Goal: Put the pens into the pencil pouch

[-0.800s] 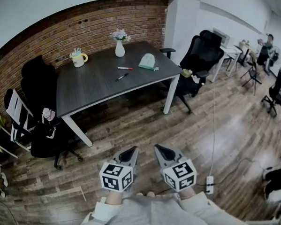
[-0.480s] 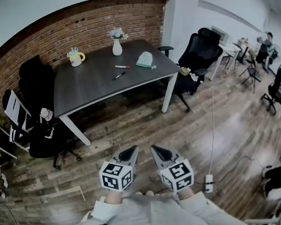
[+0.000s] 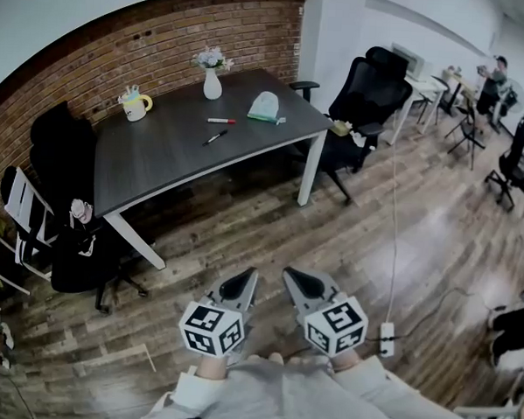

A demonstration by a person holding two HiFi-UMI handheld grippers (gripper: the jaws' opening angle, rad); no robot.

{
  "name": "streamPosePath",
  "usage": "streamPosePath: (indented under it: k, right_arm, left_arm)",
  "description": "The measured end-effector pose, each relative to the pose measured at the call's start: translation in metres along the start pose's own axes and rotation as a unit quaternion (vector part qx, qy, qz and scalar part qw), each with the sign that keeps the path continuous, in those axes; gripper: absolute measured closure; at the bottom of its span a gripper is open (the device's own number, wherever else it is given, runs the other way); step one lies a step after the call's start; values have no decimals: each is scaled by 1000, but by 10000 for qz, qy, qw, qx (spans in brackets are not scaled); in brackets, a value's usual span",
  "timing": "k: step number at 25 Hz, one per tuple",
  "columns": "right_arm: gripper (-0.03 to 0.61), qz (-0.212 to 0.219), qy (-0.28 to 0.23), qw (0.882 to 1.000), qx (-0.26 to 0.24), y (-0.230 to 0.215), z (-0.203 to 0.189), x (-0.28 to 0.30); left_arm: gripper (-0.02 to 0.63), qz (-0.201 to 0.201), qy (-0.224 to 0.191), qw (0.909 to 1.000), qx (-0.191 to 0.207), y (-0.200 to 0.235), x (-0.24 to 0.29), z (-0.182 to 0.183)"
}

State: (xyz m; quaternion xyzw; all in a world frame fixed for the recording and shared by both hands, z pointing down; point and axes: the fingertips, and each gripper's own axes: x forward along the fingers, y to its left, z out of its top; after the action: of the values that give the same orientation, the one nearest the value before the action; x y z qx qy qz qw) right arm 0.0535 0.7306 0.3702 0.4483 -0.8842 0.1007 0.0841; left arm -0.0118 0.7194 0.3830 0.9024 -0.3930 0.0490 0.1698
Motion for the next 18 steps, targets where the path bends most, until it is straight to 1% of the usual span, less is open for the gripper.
streamPosePath:
  k: [2, 3, 7, 9, 10, 11, 12, 15, 18]
  right_arm:
    - [572, -79, -142, 9999, 9, -12, 2, -3]
    - [572, -96, -136, 9999, 18, -15, 0, -3]
    - [571, -99, 75, 9998, 141, -19, -19, 0]
    - [565, -8, 139, 9997, 201, -19, -23, 3]
    - [539, 29, 153, 9996, 221, -19, -23, 5]
    - [498, 45, 157, 9996, 237, -21, -23, 7]
    - [488, 42, 148, 9996, 251, -23, -22, 10]
    - [479, 12, 120, 9996, 273, -36, -21, 21]
    - [474, 39, 151, 9994, 307, -46, -21, 41]
  left_arm:
    - [607, 205, 47, 9996, 170, 0, 5, -2]
    - [607, 255, 70, 9994, 201, -1, 7, -4]
    - [606, 346, 146, 9991, 194, -7, 17, -13]
    - [581, 388, 232, 9988, 195, -5, 20, -17]
    - [567, 414, 264, 9986, 186, -2, 21, -18]
    - [555, 437, 290, 9985, 177, 1, 23, -18]
    - [547, 454, 318, 9983, 173, 4, 25, -19]
    - [501, 494, 447, 9977, 146, 17, 34, -23]
    - [482, 504, 479, 9975, 134, 37, 51, -19]
